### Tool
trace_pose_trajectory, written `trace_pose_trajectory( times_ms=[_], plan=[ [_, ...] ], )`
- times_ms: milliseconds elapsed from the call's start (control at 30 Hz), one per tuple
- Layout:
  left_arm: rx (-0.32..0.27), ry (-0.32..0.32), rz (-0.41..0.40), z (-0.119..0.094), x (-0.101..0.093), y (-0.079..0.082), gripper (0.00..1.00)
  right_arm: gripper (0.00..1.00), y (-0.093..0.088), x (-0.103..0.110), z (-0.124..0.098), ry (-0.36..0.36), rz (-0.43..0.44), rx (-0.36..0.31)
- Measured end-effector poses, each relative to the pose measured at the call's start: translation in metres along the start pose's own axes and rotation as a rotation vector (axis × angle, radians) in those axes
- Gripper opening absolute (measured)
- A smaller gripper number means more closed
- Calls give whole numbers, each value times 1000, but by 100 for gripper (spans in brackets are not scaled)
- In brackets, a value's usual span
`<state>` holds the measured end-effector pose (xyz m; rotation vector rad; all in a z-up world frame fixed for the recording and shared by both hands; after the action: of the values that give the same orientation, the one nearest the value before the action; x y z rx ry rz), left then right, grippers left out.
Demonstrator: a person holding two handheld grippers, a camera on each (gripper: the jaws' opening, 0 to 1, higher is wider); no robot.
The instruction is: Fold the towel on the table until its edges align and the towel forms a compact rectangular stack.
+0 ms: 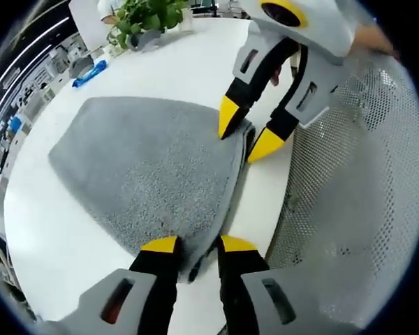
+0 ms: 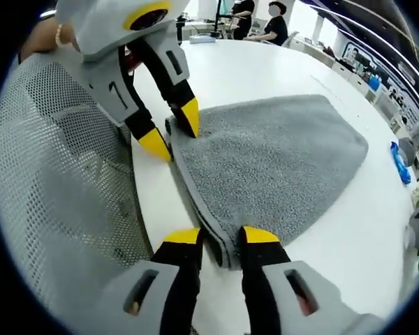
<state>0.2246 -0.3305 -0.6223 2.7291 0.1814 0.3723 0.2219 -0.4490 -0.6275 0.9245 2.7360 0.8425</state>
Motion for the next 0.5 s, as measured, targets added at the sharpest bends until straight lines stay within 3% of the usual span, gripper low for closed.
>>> trace_pose_trajectory(
  times_ms=[233,500],
  plan=[
    [1,17,-8,0,0,0,21,18,-1,0,-1,2,-16,-18],
    [11,44,-18,1,0,2,19,9,-1,-4,1,-25,-51,-34]
  ],
)
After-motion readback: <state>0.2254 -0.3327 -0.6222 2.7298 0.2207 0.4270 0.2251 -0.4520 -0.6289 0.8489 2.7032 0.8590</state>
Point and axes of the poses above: the point that each gripper's makers call its tool centre point, and the gripper's own axes: z roughly forward along the fingers, x roughly to its left, y roughly out of its top, the point moved 4 cm from there along -z, roughly backward along the fingers, and after that the axes turned 14 degrees about z, right-handed, at the moved point
